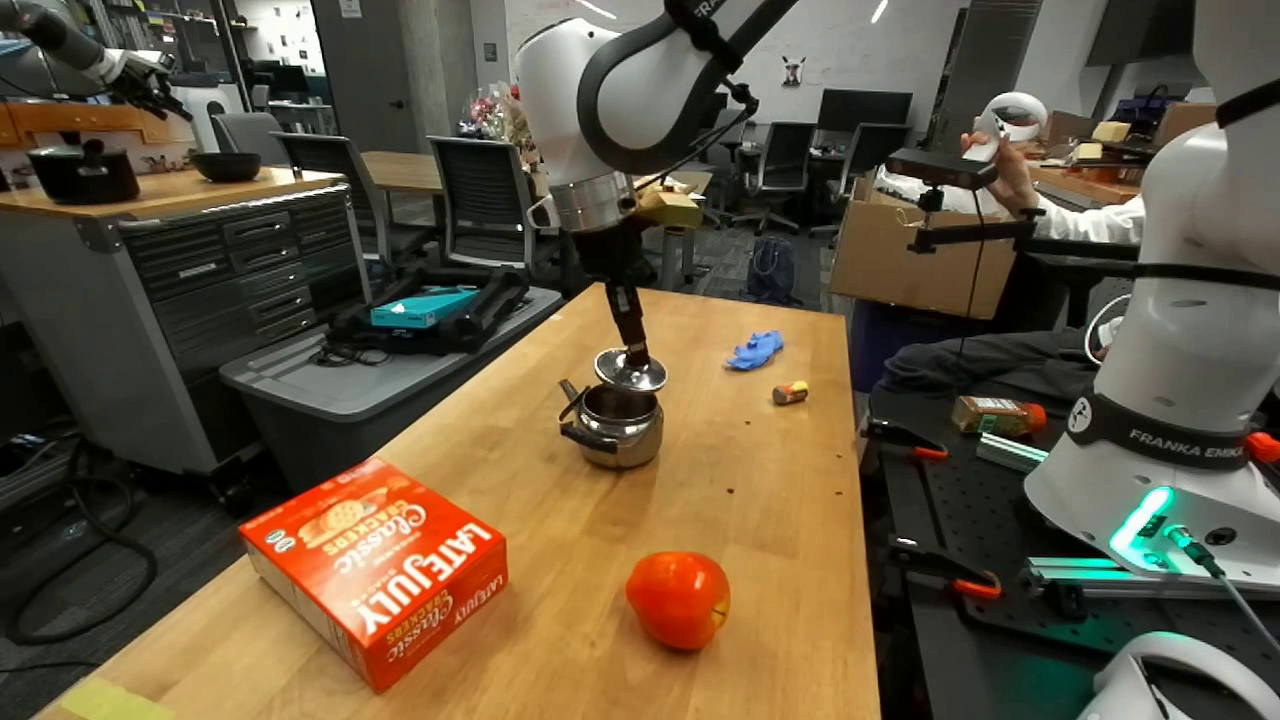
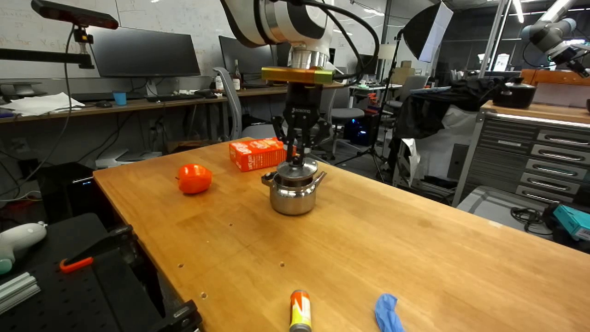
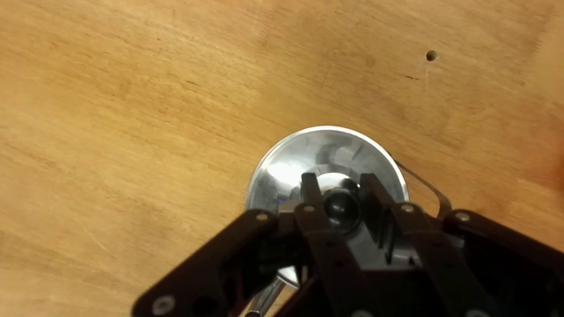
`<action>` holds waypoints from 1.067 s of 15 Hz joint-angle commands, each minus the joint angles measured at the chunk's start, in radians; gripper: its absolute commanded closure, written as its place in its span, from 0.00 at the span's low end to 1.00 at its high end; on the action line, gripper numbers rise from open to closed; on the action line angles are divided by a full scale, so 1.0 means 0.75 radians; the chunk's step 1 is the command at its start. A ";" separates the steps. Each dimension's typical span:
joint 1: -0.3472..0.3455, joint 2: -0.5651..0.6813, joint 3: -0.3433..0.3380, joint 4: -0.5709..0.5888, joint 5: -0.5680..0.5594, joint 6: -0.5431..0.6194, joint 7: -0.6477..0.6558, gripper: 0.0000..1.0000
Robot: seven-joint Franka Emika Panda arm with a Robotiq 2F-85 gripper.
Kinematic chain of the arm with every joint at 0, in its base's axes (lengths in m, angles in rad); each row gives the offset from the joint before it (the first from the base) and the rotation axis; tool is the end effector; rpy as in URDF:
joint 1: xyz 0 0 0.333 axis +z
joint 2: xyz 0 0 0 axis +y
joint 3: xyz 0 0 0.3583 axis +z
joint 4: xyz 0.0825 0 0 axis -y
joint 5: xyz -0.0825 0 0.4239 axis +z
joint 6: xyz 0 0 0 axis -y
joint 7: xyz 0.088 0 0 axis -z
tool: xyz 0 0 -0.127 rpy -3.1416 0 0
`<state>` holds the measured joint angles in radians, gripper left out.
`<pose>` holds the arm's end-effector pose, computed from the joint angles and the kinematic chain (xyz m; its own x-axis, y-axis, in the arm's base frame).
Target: Put the silver lid on the kettle
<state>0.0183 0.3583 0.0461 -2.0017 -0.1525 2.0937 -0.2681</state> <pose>0.6115 0.0289 0.2518 0.8753 0.3941 -0.2803 0.4151 -0.9096 0.0174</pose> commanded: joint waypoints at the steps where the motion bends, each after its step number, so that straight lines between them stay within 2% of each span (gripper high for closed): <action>1: 0.002 0.060 0.010 0.107 0.012 -0.115 -0.015 0.86; 7: 0.007 0.138 0.009 0.179 -0.004 -0.196 -0.006 0.86; 16: 0.004 0.178 0.029 0.205 0.001 -0.195 -0.056 0.86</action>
<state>0.0211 0.4799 0.0577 -1.8853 -0.1526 1.9850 -0.2802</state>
